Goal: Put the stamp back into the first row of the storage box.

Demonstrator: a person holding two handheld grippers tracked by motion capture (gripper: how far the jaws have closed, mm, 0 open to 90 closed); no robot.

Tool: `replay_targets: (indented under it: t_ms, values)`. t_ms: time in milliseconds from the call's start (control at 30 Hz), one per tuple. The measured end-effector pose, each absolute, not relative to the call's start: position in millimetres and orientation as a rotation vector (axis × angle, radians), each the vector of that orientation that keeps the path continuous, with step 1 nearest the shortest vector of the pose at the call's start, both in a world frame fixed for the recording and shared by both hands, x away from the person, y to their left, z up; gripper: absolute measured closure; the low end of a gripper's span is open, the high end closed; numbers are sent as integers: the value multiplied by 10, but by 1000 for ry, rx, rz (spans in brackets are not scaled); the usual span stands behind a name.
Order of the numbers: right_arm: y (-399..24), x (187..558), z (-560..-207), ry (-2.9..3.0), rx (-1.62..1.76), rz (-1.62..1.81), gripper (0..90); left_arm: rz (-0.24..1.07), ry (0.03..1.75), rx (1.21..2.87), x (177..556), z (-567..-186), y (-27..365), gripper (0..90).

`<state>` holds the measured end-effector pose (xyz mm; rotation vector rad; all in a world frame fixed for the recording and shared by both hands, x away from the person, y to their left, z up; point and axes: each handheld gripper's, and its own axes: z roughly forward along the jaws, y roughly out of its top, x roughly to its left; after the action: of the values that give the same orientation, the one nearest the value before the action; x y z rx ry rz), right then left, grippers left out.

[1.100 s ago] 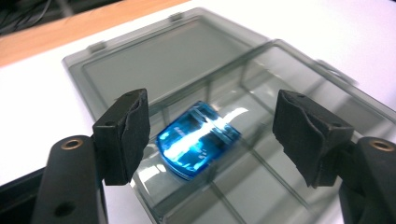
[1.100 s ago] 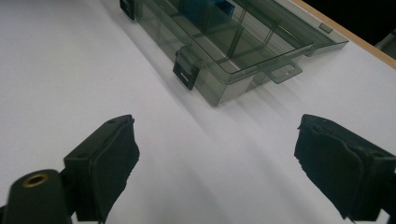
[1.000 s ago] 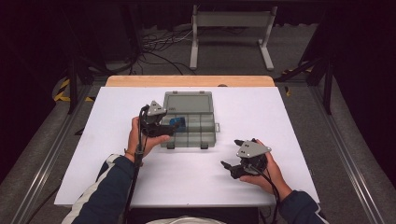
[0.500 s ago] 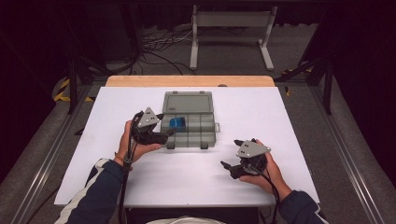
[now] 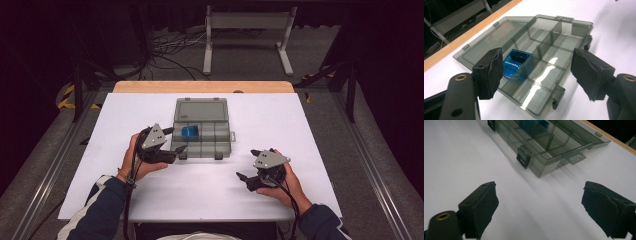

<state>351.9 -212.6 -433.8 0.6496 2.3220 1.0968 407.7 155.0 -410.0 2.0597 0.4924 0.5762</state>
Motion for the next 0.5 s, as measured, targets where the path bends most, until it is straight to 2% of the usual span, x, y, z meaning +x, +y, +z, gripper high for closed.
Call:
replay_targets:
  t_ms: [500]
  values:
    - [-2143,3523,-4328,2299,662,1100,132,544,466,2092,3923,-4224,1747,192]
